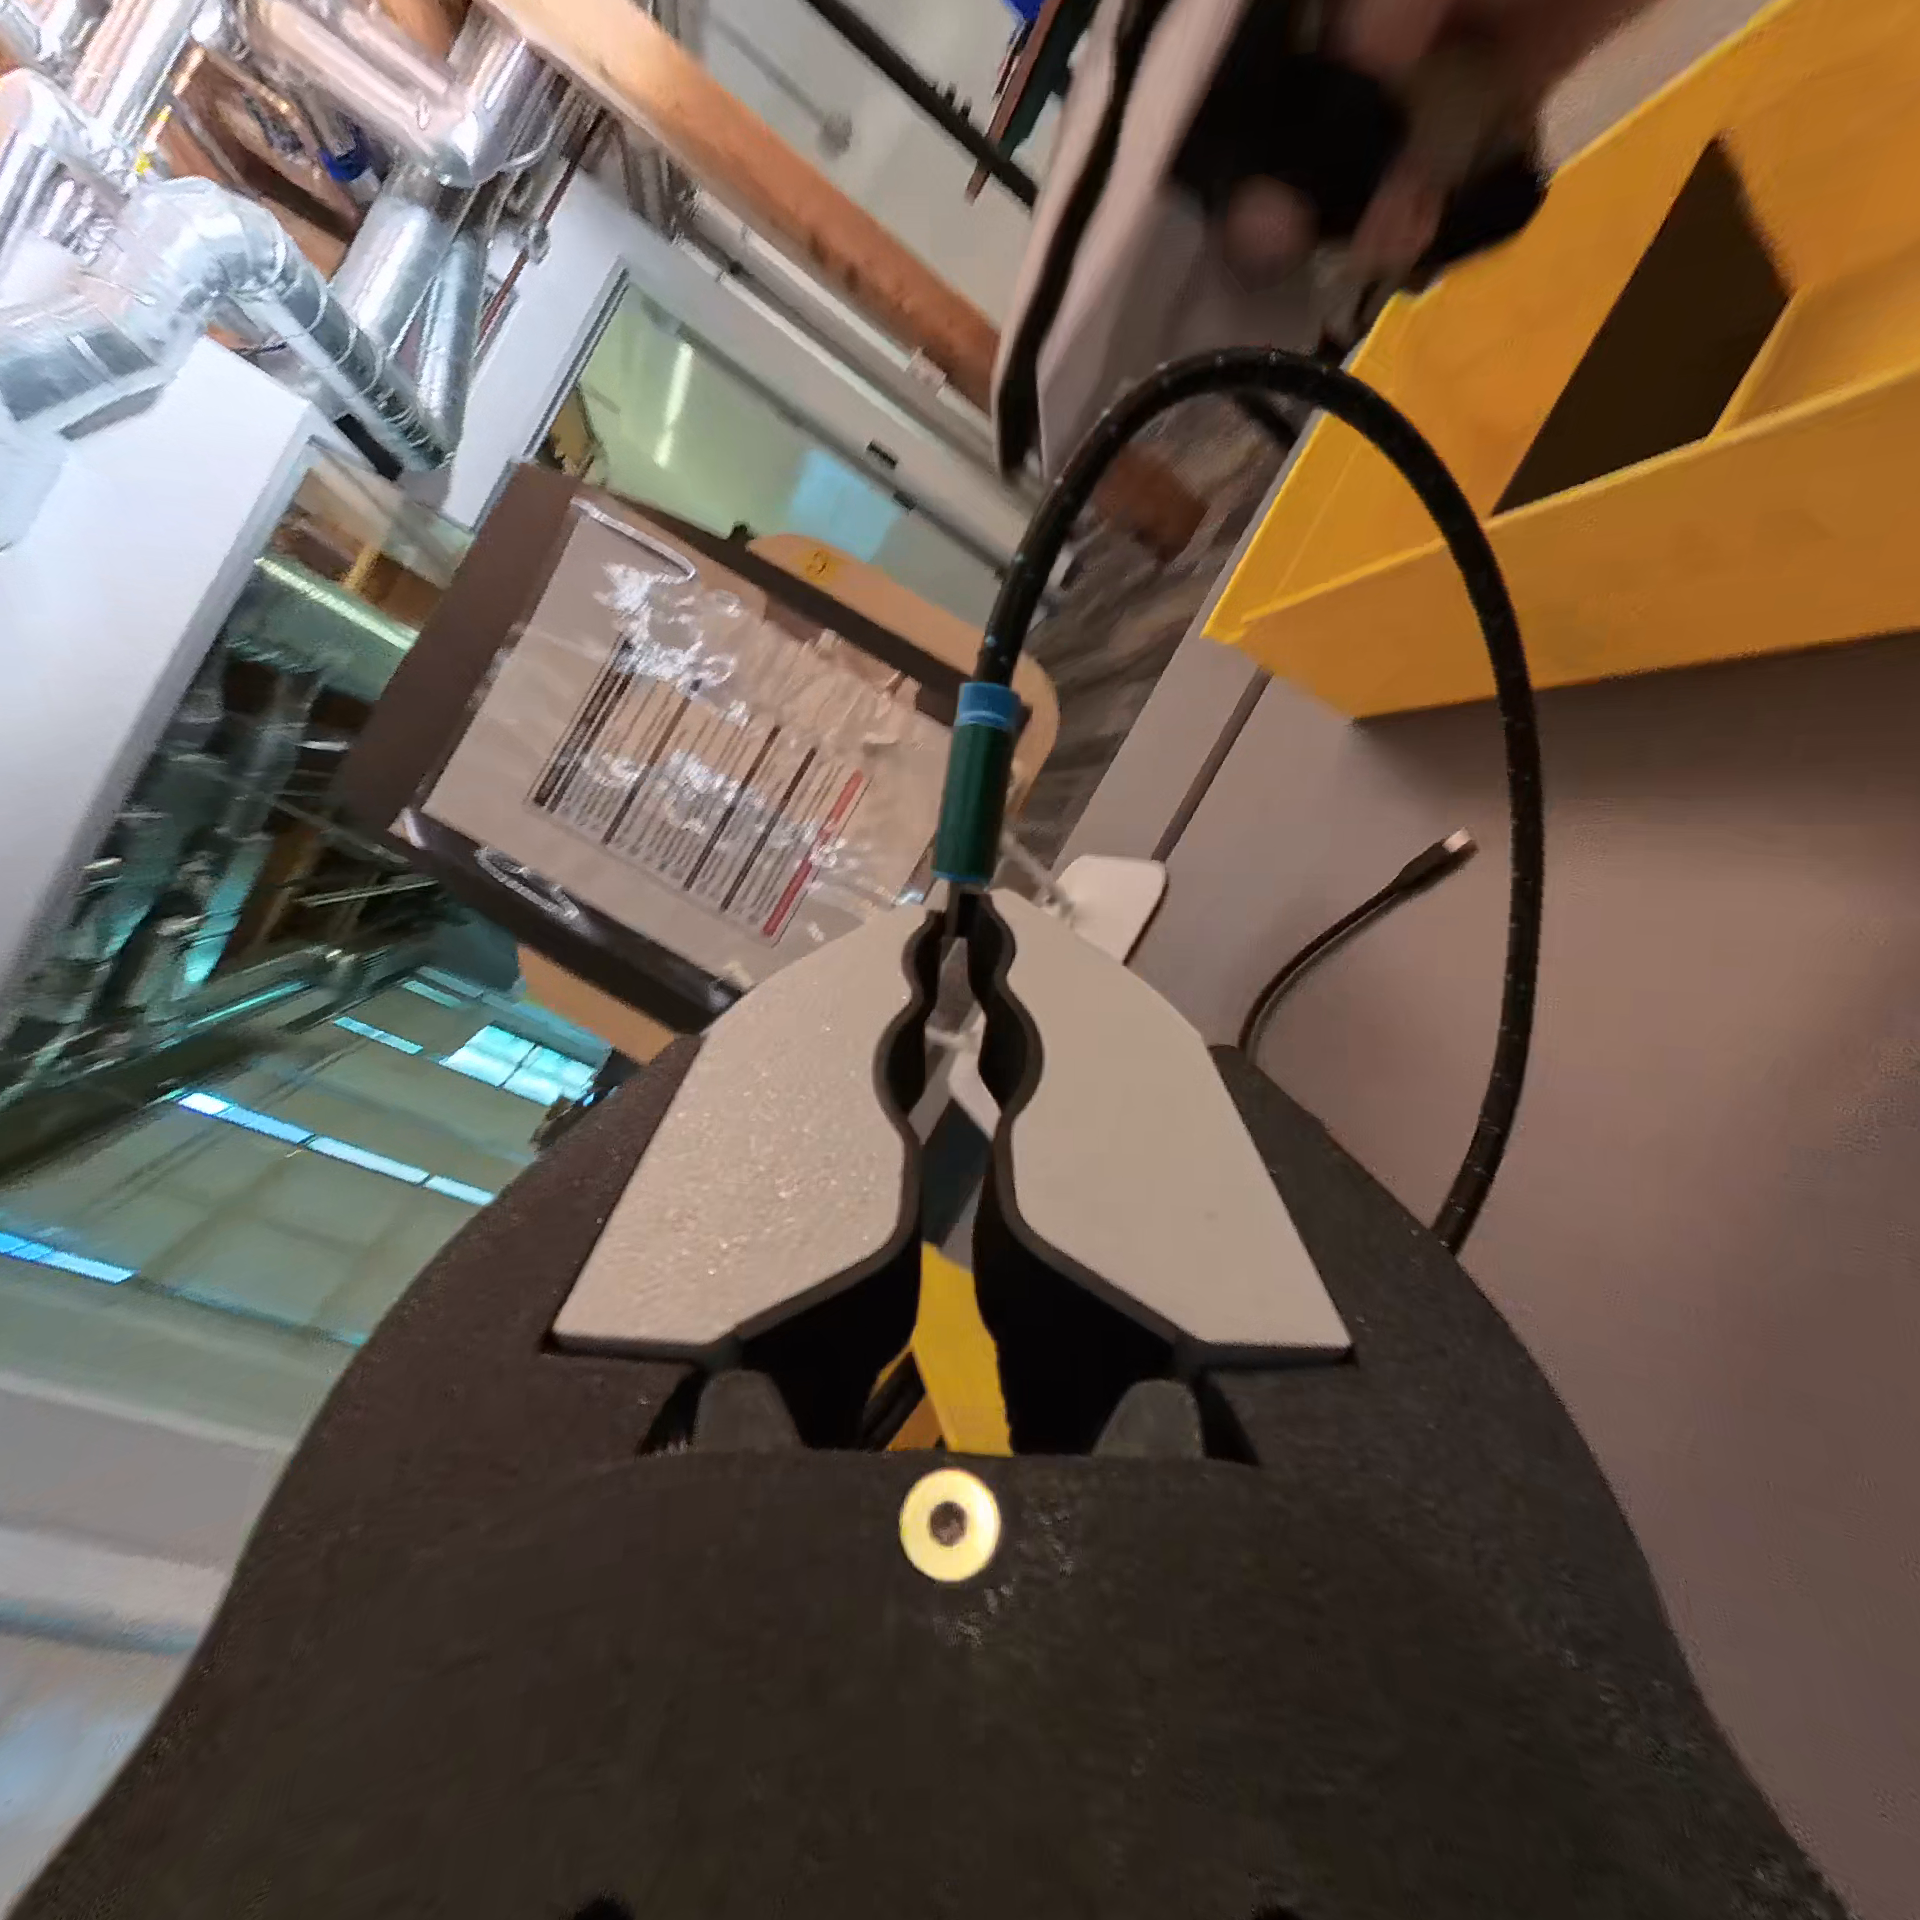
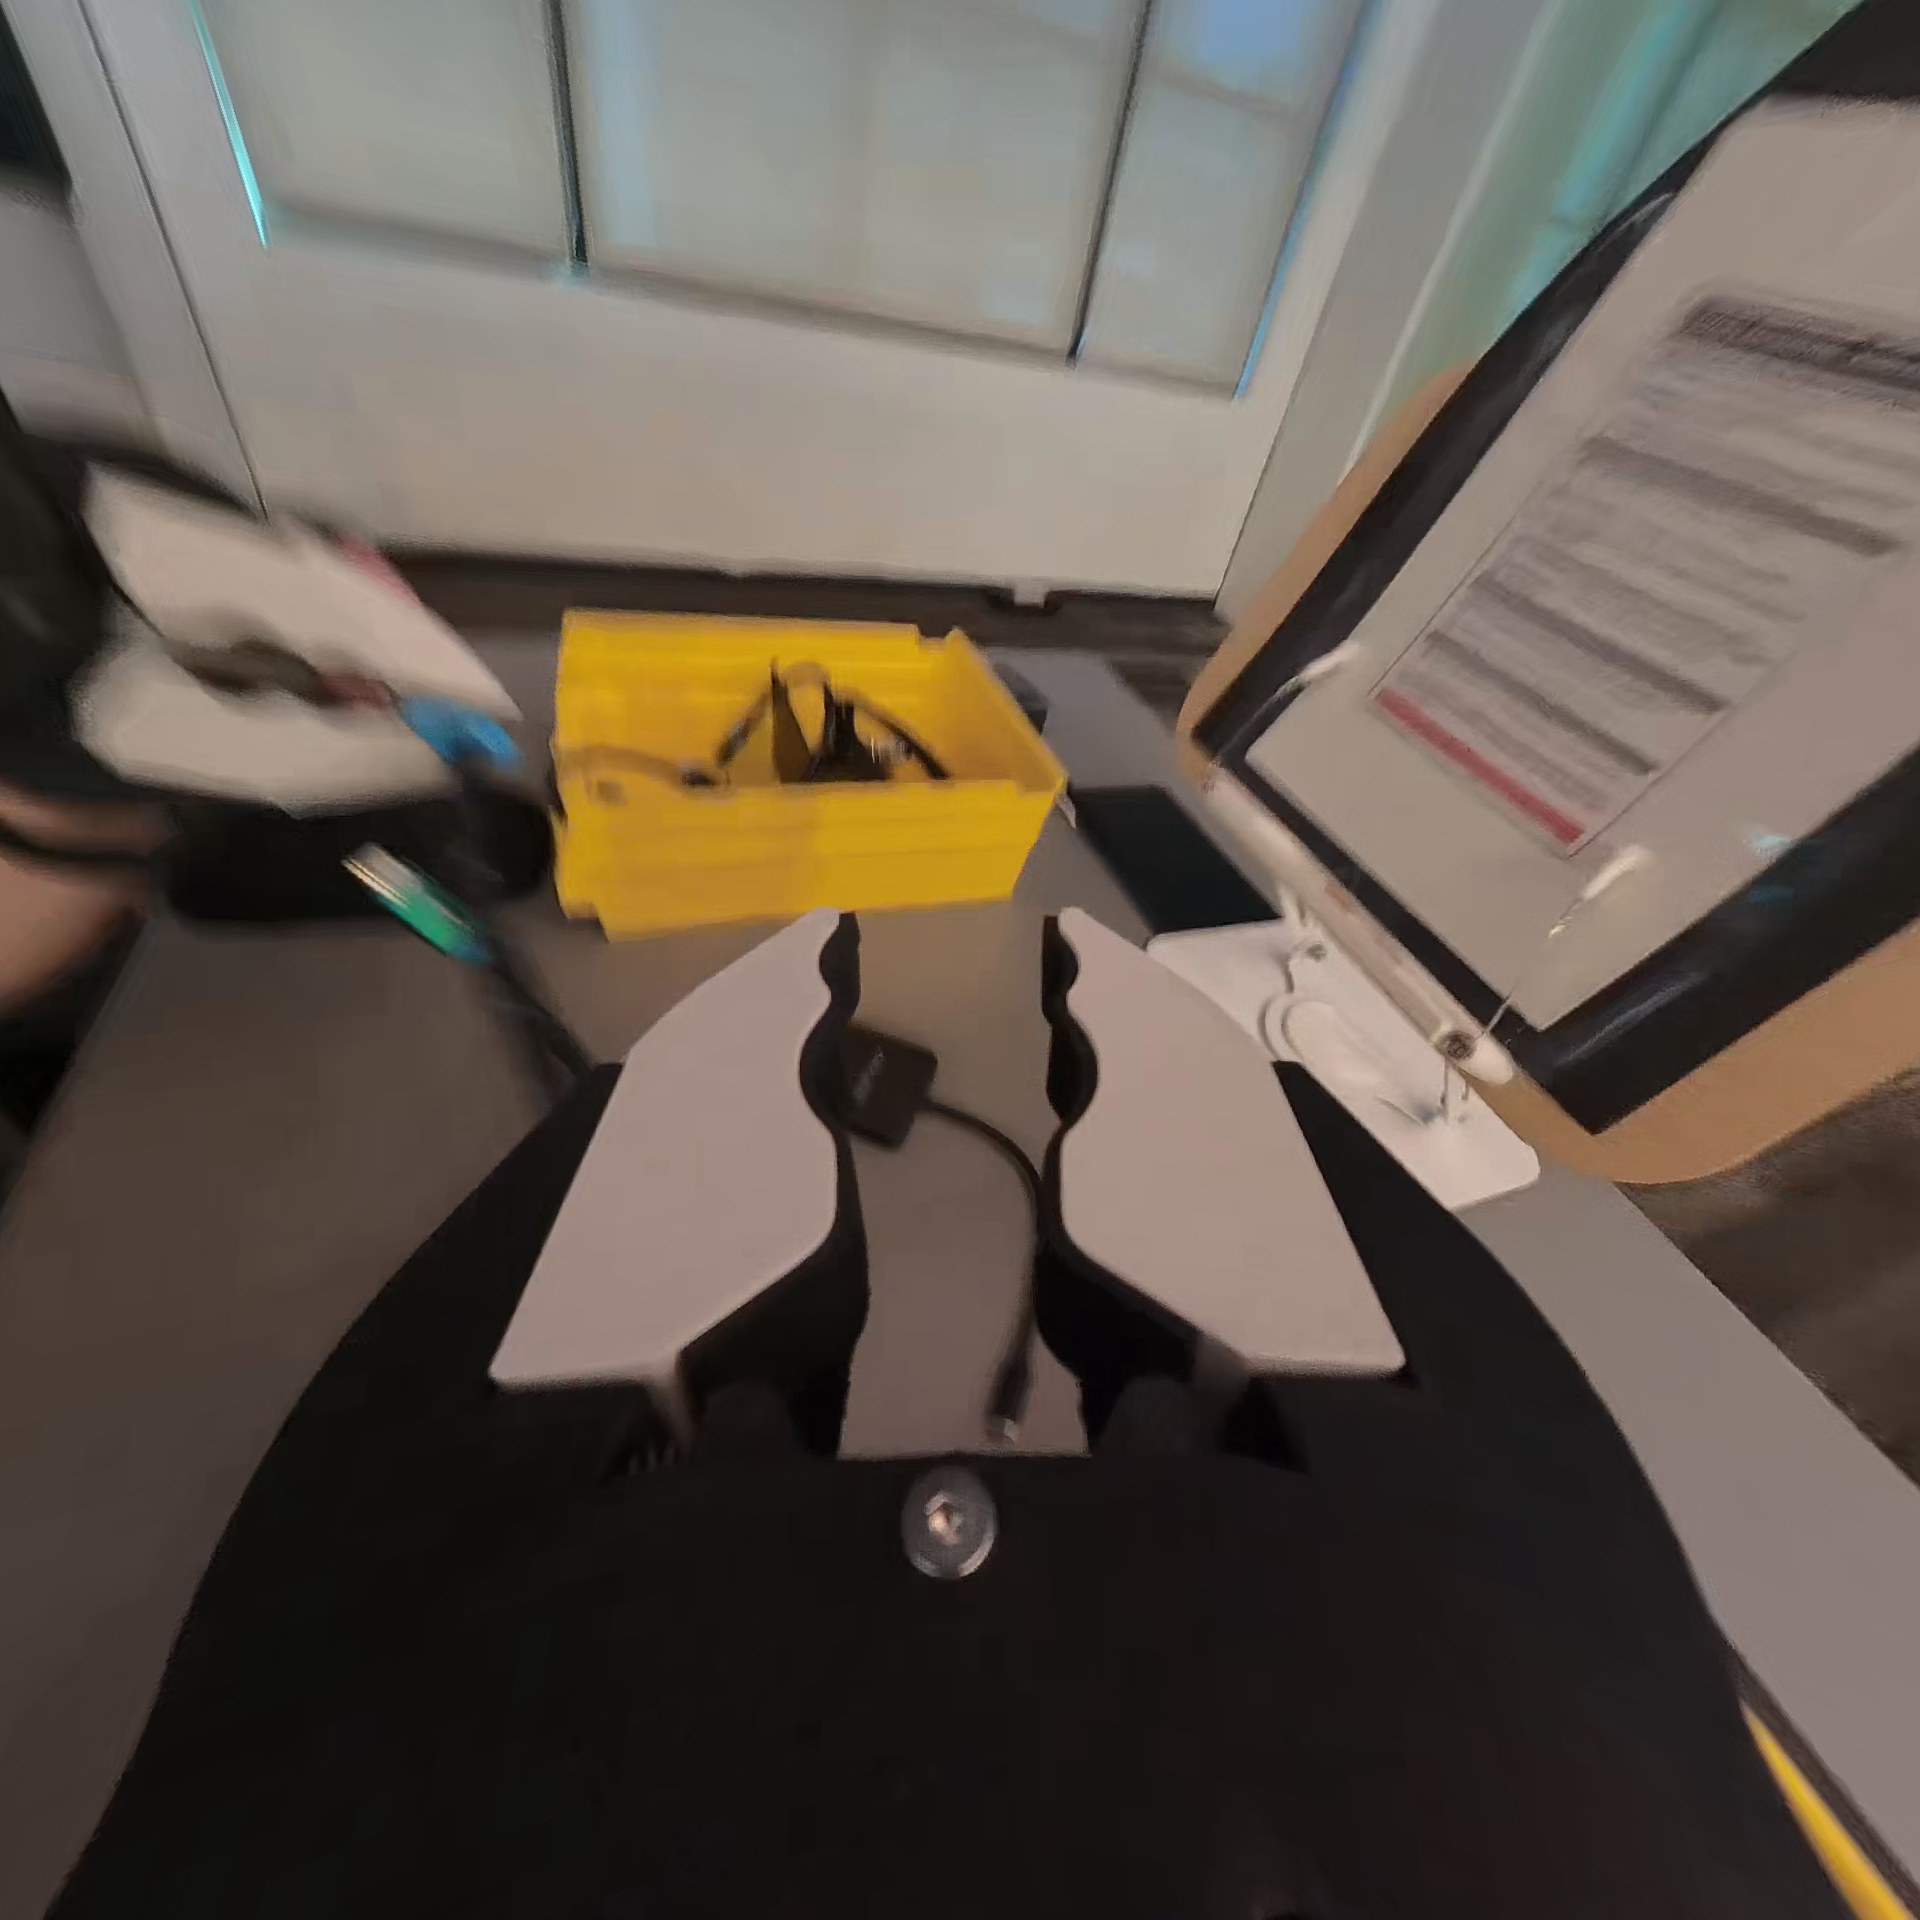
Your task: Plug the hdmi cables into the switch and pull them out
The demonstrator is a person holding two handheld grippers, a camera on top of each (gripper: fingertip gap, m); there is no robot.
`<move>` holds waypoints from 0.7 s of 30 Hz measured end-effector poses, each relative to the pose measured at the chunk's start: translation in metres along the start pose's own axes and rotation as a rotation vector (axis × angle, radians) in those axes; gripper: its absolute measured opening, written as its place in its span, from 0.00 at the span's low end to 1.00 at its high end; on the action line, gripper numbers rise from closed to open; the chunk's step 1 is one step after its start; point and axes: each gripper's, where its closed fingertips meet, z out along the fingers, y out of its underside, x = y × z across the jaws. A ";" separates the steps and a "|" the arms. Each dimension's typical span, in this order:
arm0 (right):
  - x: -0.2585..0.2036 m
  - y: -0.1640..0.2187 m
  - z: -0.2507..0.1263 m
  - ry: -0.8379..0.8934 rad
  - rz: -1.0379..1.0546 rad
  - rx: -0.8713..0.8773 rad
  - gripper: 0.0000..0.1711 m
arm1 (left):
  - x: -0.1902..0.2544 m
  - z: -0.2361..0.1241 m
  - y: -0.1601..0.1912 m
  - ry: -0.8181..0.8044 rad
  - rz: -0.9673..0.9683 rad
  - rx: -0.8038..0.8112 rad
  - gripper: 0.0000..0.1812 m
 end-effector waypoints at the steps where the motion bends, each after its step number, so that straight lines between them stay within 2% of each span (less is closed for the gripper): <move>1: -0.006 -0.016 -0.009 -0.007 0.025 0.048 0.20 | -0.001 0.001 0.005 -0.012 0.006 -0.021 0.03; 4: -0.064 -0.054 -0.022 -0.216 0.081 0.162 0.15 | -0.006 0.004 0.015 -0.029 -0.024 -0.050 0.03; 8: -0.144 -0.028 0.004 -0.511 0.140 -0.059 0.18 | -0.022 0.007 0.019 -0.080 -0.047 -0.064 0.03; 9: -0.150 -0.016 0.019 -0.502 0.155 -0.112 0.15 | -0.026 0.007 0.018 -0.093 -0.051 -0.062 0.03; 10: -0.145 -0.005 0.039 -0.428 0.190 -0.157 0.09 | -0.029 0.007 0.017 -0.102 -0.054 -0.060 0.03; 12: -0.124 0.017 0.073 -0.232 0.223 -0.219 0.12 | -0.034 0.006 0.013 -0.118 -0.050 -0.051 0.03; 13: -0.115 0.019 0.084 -0.166 0.221 -0.189 0.19 | -0.036 0.005 0.012 -0.126 -0.038 -0.047 0.02; 15: -0.105 0.003 0.093 -0.130 0.210 0.011 0.20 | -0.035 0.003 0.007 -0.128 -0.007 -0.031 0.03; 18: -0.102 -0.022 0.084 -0.144 0.193 0.249 0.21 | -0.033 0.001 0.004 -0.132 0.031 -0.027 0.02; 21: -0.107 -0.030 0.077 -0.165 0.133 0.289 0.22 | -0.031 -0.003 0.000 -0.133 0.058 -0.006 0.02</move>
